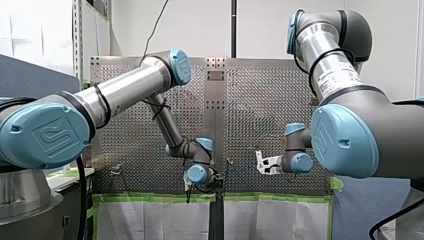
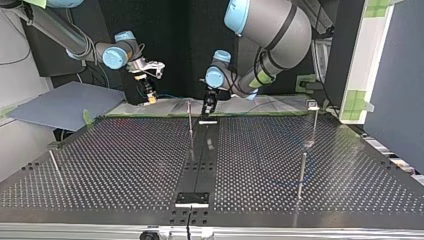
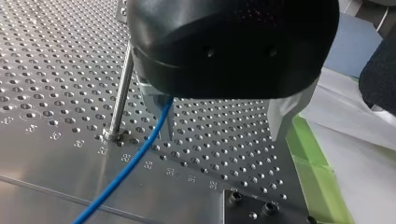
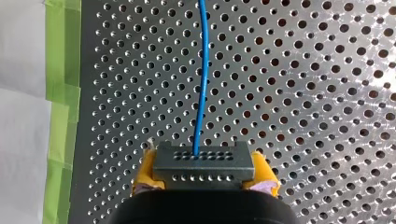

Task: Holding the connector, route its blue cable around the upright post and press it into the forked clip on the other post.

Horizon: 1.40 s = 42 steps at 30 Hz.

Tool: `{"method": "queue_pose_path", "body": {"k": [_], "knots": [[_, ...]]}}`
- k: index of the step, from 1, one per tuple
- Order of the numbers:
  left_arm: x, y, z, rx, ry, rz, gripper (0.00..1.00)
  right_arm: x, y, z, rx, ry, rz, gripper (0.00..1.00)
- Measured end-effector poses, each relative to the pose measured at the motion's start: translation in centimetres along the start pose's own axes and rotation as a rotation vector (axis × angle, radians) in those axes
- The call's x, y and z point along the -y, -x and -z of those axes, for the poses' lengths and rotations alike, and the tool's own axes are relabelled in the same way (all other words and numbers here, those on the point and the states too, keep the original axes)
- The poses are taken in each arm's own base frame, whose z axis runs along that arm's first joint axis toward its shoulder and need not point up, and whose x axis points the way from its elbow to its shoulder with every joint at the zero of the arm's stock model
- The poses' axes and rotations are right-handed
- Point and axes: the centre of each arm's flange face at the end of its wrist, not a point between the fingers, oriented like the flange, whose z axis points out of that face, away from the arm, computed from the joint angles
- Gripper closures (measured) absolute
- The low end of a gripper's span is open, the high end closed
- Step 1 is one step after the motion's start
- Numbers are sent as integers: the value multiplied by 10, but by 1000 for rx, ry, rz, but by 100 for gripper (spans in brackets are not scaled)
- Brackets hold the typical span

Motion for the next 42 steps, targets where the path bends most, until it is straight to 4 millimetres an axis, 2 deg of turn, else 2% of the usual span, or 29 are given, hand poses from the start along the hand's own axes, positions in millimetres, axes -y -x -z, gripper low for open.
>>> {"method": "queue_pose_path", "body": {"k": [12, 14, 15, 16, 17, 18, 19, 34, 42], "knots": [[-4, 1, -2, -8, 12, -20, 0, -1, 0, 0, -2, 1, -3, 100], [-4, 2, -1, -13, 16, -33, 38, -2, 0, 0, -2, 2, -3, 100], [-3, 3, -1, -16, 18, -39, 38, -2, 0, 0, -1, 3, -3, 100], [-3, 4, 0, -18, 18, -46, 60, -2, 0, 0, -1, 3, -3, 100], [-2, 6, 1, -22, 19, -56, 77, -3, 0, 0, -1, 3, -3, 100], [0, 7, 2, -23, 18, -63, 77, -3, 0, 0, 0, 3, -3, 100], [1, 8, 2, -25, 17, -70, 100, -3, 0, 0, 0, 4, -3, 100], [6, 12, 6, -28, 25, -110, 100, -7, 0, 0, 1, 12, -6, 100], [13, 32, 21, 21, 31, -96, 100, -10, 0, 0, 0, 22, -11, 100]]}}
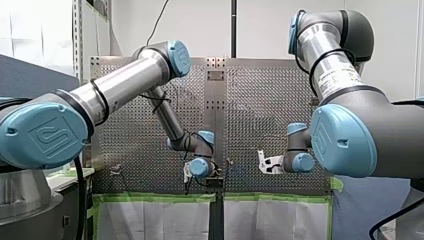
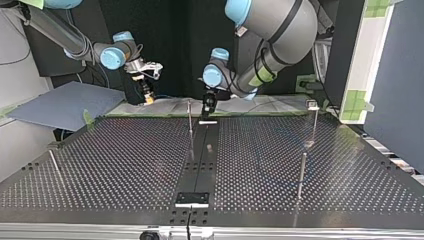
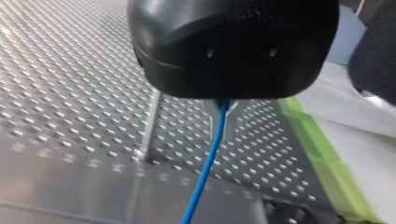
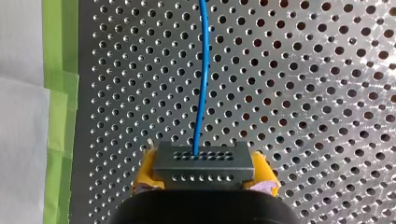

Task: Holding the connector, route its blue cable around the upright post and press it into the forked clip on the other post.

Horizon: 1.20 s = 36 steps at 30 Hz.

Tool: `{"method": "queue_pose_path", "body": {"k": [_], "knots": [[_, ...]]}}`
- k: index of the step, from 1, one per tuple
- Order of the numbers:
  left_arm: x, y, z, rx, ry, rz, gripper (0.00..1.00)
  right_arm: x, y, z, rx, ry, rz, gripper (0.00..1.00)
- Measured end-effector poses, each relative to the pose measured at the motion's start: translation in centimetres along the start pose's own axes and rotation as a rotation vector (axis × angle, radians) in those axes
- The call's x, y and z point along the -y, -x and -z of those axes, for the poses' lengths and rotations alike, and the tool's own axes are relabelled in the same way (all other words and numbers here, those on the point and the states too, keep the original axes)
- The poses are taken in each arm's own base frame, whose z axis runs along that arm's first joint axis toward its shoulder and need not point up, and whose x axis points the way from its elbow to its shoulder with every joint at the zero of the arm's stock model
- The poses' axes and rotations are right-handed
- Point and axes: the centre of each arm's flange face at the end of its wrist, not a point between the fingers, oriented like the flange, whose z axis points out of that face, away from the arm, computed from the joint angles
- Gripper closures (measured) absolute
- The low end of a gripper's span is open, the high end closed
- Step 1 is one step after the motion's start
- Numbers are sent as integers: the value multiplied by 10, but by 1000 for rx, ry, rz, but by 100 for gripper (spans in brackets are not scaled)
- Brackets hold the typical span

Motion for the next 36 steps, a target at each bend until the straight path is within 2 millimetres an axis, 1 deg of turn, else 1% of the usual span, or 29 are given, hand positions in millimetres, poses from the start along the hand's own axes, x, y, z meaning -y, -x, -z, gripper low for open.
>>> {"method": "queue_pose_path", "body": {"k": [5, 8, 10, 14, 20, 23, 26, 36], "knots": [[11, 12, 17, 20, -13, 1, 100, -2, 0, 0, 1, 4, -1, 100], [21, 13, 30, 27, -20, -3, 100, -3, 0, 0, 2, 5, -2, 100], [26, 8, 39, 22, -19, -8, 100, -3, 0, 1, 3, 6, -3, 100], [38, -7, 62, -3, -16, -25, 100, -5, 1, 1, 3, 8, -4, 100], [55, -25, 89, -25, -21, -46, 100, -6, 1, 1, 3, 10, -3, 100], [58, -29, 95, -27, -23, -50, 100, -6, 1, 1, 3, 11, -3, 100], [58, -30, 96, -27, -20, -50, 100, -6, 1, 1, 6, 10, -2, 100], [45, -27, 92, -13, 62, -25, 100, -1, 9, 9, 33, 10, 16, 100]]}}
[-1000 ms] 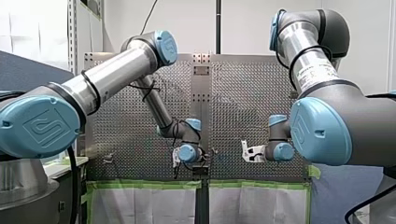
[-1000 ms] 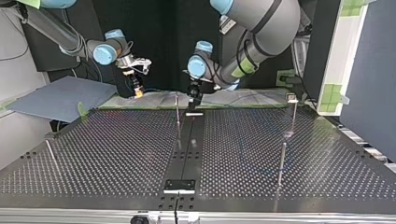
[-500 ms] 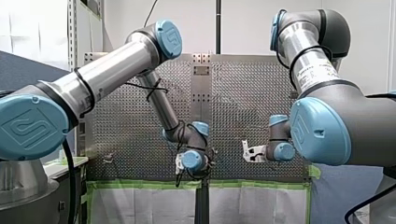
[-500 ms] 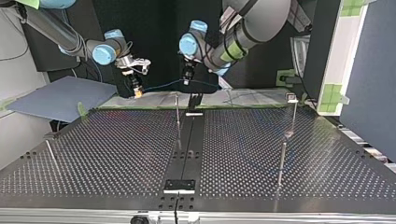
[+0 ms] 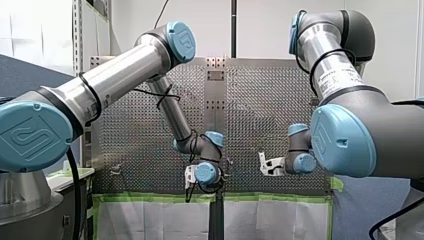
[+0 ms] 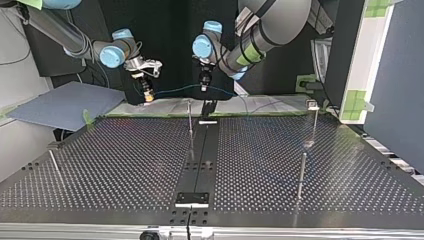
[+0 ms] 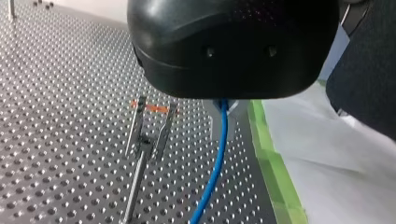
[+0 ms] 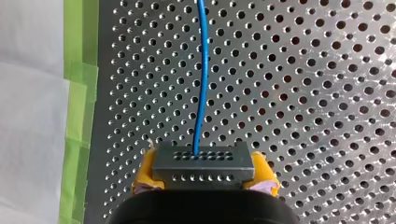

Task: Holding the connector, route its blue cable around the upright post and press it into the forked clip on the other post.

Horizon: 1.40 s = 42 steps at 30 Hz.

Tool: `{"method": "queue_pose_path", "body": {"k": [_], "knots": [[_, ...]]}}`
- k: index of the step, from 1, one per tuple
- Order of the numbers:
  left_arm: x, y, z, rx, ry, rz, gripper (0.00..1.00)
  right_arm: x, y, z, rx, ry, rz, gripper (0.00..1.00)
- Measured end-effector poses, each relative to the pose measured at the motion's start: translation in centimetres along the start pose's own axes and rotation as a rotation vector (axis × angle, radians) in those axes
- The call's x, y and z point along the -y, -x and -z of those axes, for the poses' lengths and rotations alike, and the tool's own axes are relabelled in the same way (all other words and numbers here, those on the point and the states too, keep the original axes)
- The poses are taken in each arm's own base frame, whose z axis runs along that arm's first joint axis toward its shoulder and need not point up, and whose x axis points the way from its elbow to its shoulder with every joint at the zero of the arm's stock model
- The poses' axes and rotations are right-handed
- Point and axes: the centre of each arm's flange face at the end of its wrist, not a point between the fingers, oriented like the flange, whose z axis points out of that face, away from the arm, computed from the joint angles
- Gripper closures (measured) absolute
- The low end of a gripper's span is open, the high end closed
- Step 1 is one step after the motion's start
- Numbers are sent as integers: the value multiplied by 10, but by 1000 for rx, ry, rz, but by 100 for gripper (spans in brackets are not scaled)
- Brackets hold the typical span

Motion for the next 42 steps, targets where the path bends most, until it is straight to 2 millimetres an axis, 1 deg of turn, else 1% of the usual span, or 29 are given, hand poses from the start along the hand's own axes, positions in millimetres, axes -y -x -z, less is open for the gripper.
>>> {"method": "queue_pose_path", "body": {"k": [9, 22, 34, 42], "knots": [[-4, 1, -2, 4, 20, 5, 100, 3, 9, 9, -1, 8, -7, 100], [-8, 6, -10, 16, 26, 17, 100, -1, 6, 7, -41, 8, -28, 100], [-3, 25, -30, 96, 14, 67, 100, -10, 1, 1, -63, 10, -46, 100], [-13, 27, -41, 97, 11, 84, 100, -15, -2, -2, -76, 18, -55, 100]]}}
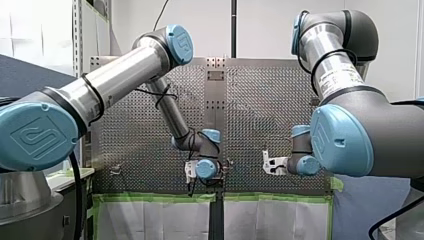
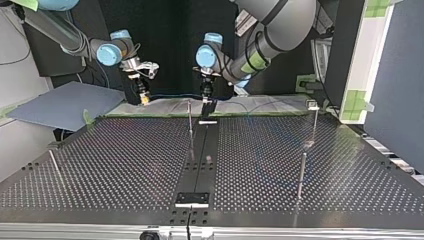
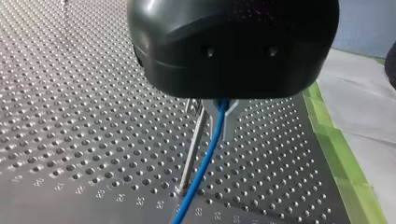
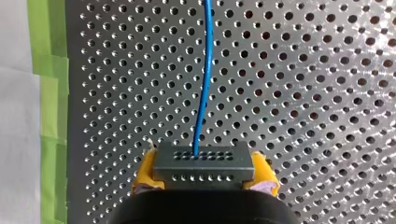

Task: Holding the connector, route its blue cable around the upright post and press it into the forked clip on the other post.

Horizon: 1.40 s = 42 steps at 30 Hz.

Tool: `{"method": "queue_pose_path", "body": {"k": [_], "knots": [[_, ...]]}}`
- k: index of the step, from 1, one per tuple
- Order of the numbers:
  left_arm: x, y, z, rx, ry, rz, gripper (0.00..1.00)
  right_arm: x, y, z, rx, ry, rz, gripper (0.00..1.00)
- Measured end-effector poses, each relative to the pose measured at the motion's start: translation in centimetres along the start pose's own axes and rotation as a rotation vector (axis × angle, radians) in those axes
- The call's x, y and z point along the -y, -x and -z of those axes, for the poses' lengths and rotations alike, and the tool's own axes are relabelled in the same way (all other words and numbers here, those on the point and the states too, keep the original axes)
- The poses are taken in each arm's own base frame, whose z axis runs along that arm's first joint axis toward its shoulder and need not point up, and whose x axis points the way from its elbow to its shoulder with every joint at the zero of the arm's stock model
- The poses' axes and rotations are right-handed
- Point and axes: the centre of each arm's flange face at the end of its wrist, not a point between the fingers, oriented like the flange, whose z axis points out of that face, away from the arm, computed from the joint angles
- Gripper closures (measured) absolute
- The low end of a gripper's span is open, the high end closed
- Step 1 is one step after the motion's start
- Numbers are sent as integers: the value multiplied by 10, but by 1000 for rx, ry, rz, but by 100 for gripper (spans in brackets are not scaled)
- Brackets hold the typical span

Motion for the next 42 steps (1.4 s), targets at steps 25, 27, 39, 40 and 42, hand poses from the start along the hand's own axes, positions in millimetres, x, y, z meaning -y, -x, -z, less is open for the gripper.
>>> {"method": "queue_pose_path", "body": {"k": [25, 27, 39, 40, 42], "knots": [[-5, 6, -16, -2, -46, 28, 100, -10, 9, -11, -22, 14, -48, 100], [-6, 6, -17, -3, -48, 30, 100, -11, 15, -15, -9, 14, -41, 100], [-9, 12, -27, 3, -63, 66, 100, -11, 38, -18, 50, 12, -35, 100], [-9, 11, -28, 2, -63, 67, 100, -11, 37, -19, 49, 13, -34, 100], [-9, 7, -31, -6, -64, 63, 100, -12, 36, -21, 48, 13, -33, 100]]}}
